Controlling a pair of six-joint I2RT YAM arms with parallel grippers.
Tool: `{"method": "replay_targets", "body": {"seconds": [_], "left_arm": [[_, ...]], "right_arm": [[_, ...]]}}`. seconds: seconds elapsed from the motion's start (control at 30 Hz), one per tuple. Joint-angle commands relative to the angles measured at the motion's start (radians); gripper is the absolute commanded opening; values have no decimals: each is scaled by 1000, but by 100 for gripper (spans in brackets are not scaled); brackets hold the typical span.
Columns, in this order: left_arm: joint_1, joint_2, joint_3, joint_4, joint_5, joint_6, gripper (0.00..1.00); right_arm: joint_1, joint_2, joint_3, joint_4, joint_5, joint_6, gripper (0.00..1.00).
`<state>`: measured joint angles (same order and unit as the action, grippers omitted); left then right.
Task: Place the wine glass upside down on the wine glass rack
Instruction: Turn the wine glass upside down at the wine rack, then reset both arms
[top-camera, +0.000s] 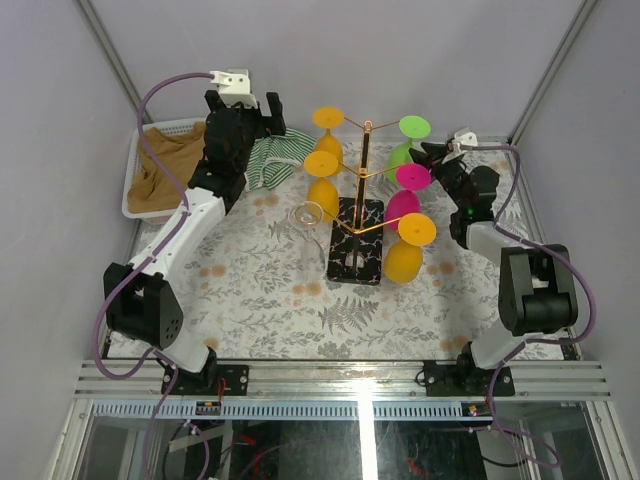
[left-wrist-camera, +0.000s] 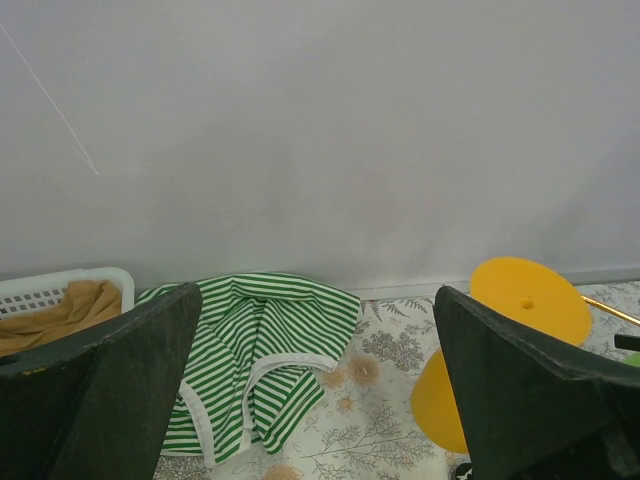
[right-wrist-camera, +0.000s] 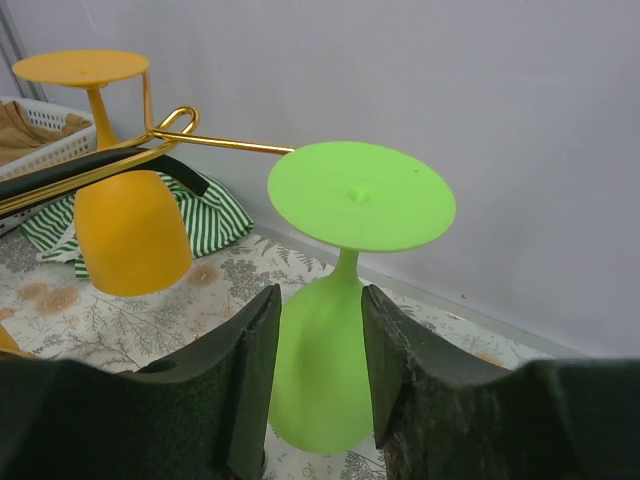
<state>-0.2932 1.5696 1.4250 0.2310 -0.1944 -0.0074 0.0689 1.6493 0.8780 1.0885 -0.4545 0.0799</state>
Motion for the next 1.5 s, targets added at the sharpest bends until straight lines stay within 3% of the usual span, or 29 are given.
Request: {"method": "replay_targets", "body": {"seconds": [0.0,0.33,0.53,0.7,0.8,0.97,1.23,1.47], "left_arm": [[9,-11,8,36,-2,-4,100],[10,-35,-3,10,-18,1,100],[18,-18,58,-118,-18,-32,100],[26,-14,121,-234,-24,-75,100],[31,-15,160,-310,-3,-87,100],[33,-56,148,-342,-17,-116,100],[22,-97,109,-340,-260,-220,100],[18,-129,54,-299,-286,-218,100]], "right_arm": [[-14,-87,-21,-4,27,-59,47],[-71,-160,11,-241,126,-118,53],[-124,-188,26,-364,205,-124,54],[-144,-181,149,-634,381,-130,57],[-151,-177,226,-775,444,-131,65],[-159,-204,252,-816,462,-103,100],[-162,-206,292,-889,455,-67,99],[-162,-231,285,-889,446,-60,99]]}}
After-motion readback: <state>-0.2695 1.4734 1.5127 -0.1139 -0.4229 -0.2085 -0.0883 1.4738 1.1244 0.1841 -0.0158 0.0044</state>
